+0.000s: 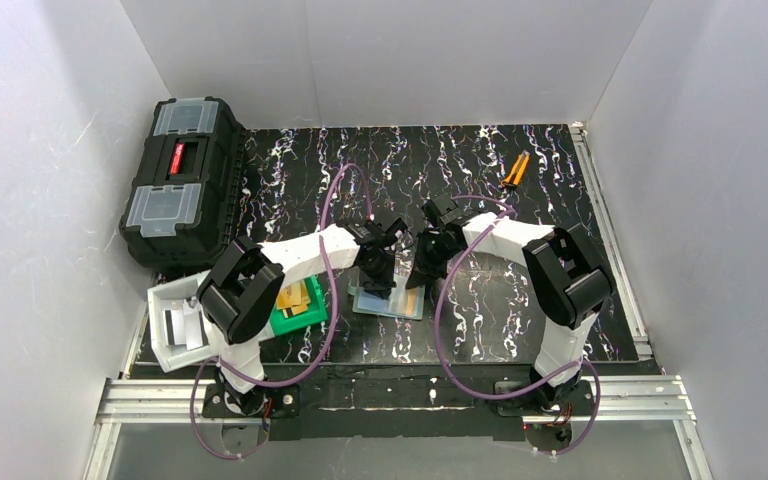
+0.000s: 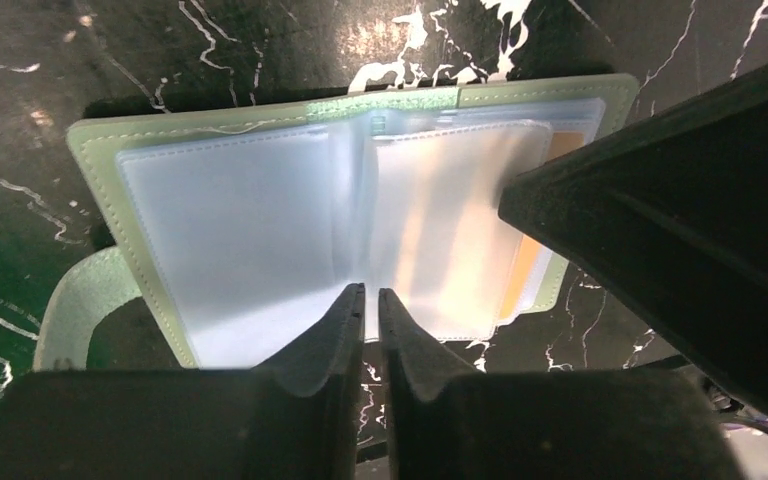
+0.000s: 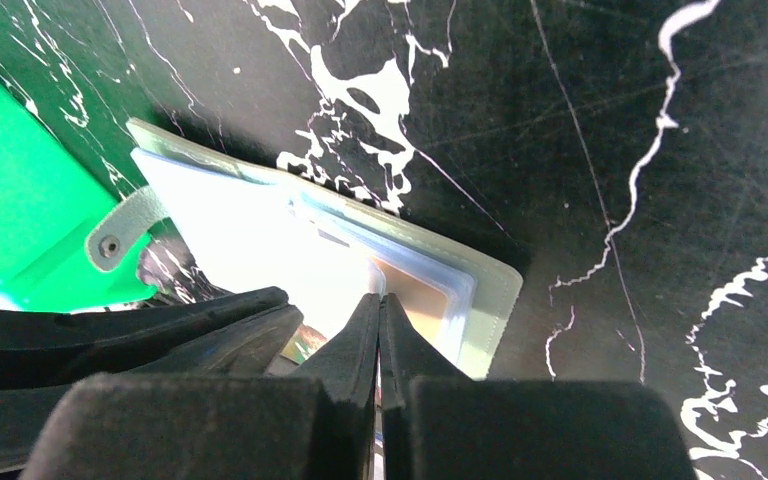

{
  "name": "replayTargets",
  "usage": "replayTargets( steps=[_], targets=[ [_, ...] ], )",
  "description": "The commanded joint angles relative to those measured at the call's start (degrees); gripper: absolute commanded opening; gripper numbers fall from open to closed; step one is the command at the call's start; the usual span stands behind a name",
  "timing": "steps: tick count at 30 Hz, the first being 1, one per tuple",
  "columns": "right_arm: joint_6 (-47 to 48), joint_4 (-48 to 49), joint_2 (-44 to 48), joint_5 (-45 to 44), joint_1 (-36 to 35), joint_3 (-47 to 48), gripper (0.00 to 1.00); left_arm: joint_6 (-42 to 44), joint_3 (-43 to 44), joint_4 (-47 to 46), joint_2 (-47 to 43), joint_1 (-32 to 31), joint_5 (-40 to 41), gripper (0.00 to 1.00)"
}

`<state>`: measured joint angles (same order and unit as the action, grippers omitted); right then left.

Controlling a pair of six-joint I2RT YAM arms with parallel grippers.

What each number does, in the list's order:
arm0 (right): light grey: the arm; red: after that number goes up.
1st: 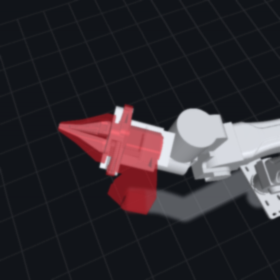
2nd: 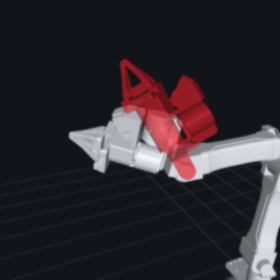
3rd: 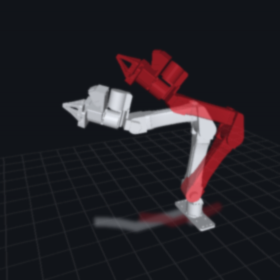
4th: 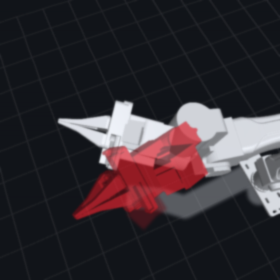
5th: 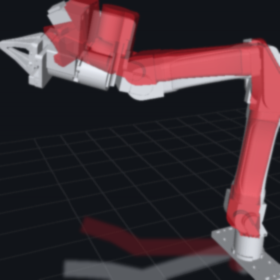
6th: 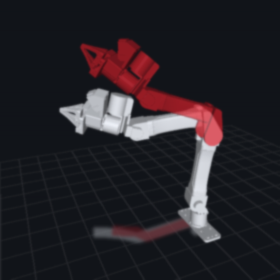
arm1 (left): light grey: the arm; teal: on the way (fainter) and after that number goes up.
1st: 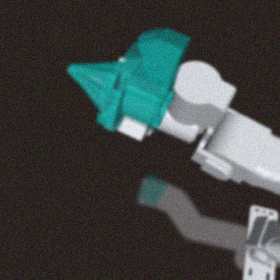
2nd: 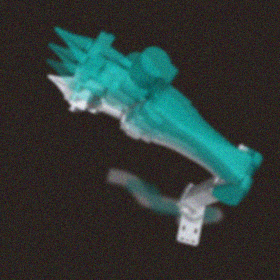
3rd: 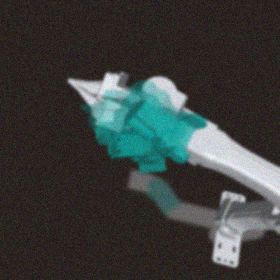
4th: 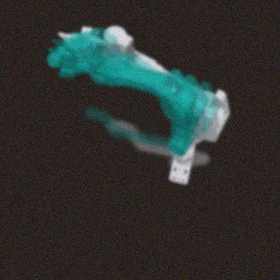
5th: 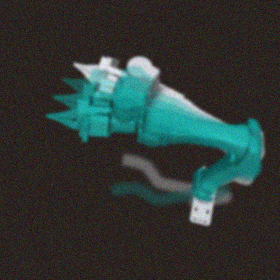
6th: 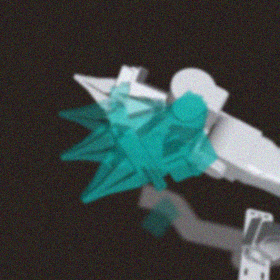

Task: Take the credit cards out of the card holder
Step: Remove the credit card from the card holder.

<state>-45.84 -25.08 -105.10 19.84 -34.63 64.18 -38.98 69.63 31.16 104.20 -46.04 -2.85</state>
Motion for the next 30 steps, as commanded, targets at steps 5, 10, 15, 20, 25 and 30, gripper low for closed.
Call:
replayTargets(
  steps=[5, 10, 15, 20, 25, 30],
  targets=[
    [5.5, -1.1, 5.3, 1.3, 1.9, -1.9, 0.01, -0.8, 4.3, 12.2, -4.5, 1.5, 13.4, 0.15],
    [8.2, -2.1, 5.8, 2.4, 3.3, -2.6, 0.01, -0.7, 4.1, 13.3, -2.3, 3.4, 18.2, 0.14],
    [9.2, -2.3, 5.9, 3.3, 3.4, -2.3, 0.01, -1.1, 5.0, 12.9, 1.9, 3.5, 18.4, 0.09],
    [9.5, -3.0, 6.2, 3.7, 3.8, -1.7, 0.01, -0.6, 3.9, 9.8, 3.4, 2.7, 14.3, 0.03],
    [9.5, -4.3, 6.3, 4.5, 4.0, 1.0, 0.01, -2.5, 1.4, 5.0, 3.2, 0.4, 8.9, 0.02],
    [8.5, -4.5, 5.6, 6.0, 4.0, 2.6, 0.01, -4.7, -0.6, 2.4, 2.0, -1.1, 5.7, 0.0]
  ],
)
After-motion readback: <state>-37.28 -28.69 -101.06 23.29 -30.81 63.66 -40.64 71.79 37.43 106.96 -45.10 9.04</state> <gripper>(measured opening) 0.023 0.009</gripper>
